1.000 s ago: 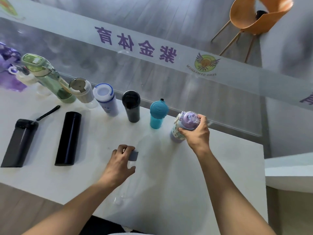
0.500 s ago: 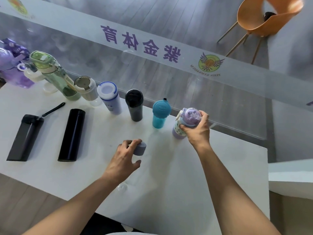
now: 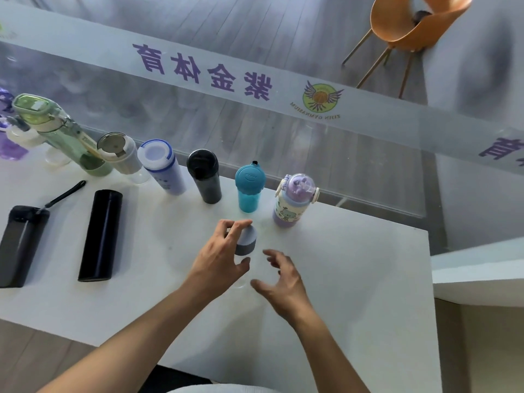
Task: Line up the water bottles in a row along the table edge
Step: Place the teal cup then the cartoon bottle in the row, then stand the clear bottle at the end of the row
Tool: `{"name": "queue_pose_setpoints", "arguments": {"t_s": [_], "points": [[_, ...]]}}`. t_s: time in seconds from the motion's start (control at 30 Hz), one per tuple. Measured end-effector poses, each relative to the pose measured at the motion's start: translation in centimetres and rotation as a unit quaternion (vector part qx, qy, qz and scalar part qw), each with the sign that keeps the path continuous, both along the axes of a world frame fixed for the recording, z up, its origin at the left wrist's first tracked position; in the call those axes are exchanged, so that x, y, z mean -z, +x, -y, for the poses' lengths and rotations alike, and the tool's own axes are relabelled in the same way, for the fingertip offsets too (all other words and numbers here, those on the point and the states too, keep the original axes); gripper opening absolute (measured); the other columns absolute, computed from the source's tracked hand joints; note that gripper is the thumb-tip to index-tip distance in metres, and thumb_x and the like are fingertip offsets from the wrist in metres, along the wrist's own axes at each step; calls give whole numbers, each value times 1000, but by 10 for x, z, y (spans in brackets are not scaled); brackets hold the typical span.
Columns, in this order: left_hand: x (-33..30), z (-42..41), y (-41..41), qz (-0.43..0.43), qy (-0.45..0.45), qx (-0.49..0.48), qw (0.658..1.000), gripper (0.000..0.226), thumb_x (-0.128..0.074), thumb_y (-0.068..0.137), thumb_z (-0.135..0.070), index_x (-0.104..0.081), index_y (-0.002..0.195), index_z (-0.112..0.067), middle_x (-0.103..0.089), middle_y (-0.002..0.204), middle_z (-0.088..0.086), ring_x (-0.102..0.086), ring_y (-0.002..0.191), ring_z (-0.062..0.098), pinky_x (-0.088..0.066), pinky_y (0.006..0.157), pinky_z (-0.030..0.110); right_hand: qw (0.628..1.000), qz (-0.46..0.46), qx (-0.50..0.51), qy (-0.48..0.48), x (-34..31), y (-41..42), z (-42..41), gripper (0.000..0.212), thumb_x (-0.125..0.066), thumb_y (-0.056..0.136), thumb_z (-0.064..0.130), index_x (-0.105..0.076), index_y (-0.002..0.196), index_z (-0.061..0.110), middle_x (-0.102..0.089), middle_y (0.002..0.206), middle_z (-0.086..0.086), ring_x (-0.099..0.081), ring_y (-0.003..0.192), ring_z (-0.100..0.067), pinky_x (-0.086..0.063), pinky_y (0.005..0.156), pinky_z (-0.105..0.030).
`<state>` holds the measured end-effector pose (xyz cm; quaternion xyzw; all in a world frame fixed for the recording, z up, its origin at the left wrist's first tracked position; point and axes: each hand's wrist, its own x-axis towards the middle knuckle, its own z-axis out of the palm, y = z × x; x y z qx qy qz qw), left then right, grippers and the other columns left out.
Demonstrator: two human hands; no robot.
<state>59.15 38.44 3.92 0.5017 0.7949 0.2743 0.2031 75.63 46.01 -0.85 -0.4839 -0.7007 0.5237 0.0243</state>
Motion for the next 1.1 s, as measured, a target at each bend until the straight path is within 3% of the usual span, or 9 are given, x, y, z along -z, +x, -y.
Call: {"name": "queue_pose_setpoints", "arguments": {"t_s": [0.17, 0.37, 0.53, 0.67, 0.77, 0.9, 1.1], "points": [[-10, -11, 15, 21, 13, 19, 1000, 75, -85, 74, -24, -43, 136, -32, -45, 130, 0, -57, 105, 21, -52, 85, 25, 998, 3, 12, 62, 3, -5, 8, 82, -81, 75, 48, -35, 143, 44, -44, 142, 17, -46, 127, -4, -47, 106, -30], [-10, -19, 32, 47, 17, 67, 996, 75, -85, 74, -22, -44, 136, -32, -46, 130, -1, -57, 110, 21, -53, 89, 23, 992, -26, 60, 104, 12, 3, 0, 64, -80, 77, 40, -50, 133, 36, -53, 125, 13, -53, 114, -6, -53, 96, -33], [-11, -31, 37, 46, -19, 147, 988, 91, -81, 78, -33, -25, 148, -40, -43, 140, -5, -53, 119, 17, -48, 95, 21, 988, -6, 106, 112, 21, 25, -14, 66, -81, 73, 51, -50, 131, 43, -50, 120, 15, -55, 108, -6, -51, 88, -23], [-19, -54, 34, -40, -19, 171, 984, 84, -72, 86, -33, -21, 153, -32, -41, 148, 0, -47, 124, 22, -45, 105, 34, 967, -8, 194, 162, 20, 50, -50, 59, -87, 72, 39, -58, 121, 25, -56, 105, 5, -63, 97, -17, -53, 81, -31], [-25, -74, 29, -123, -12, 159, 979, 72, -62, 92, -31, -26, 154, -22, -33, 157, 6, -38, 137, 29, -37, 114, 43, 960, -2, 227, 165, 17, 59, -86, 66, -88, 74, 33, -58, 130, 14, -64, 114, -5, -66, 101, -23, -54, 88, -40], [-25, -94, 26, -169, -42, 143, 974, 73, -56, 93, -34, -20, 156, -23, -16, 165, 4, -22, 147, 31, -29, 118, 48, 960, 18, 234, 154, 12, 57, -128, 74, -86, 75, 37, -52, 136, 12, -65, 126, -7, -65, 110, -24, -46, 89, -28], [-22, -99, 27, -189, -57, 134, 971, 72, -55, 93, -36, -22, 156, -23, -14, 166, 4, -21, 148, 34, -26, 118, 46, 962, 22, 223, 159, 9, 45, -159, 77, -85, 75, 36, -49, 138, 11, -64, 128, -8, -64, 113, -24, -45, 91, -26]]}}
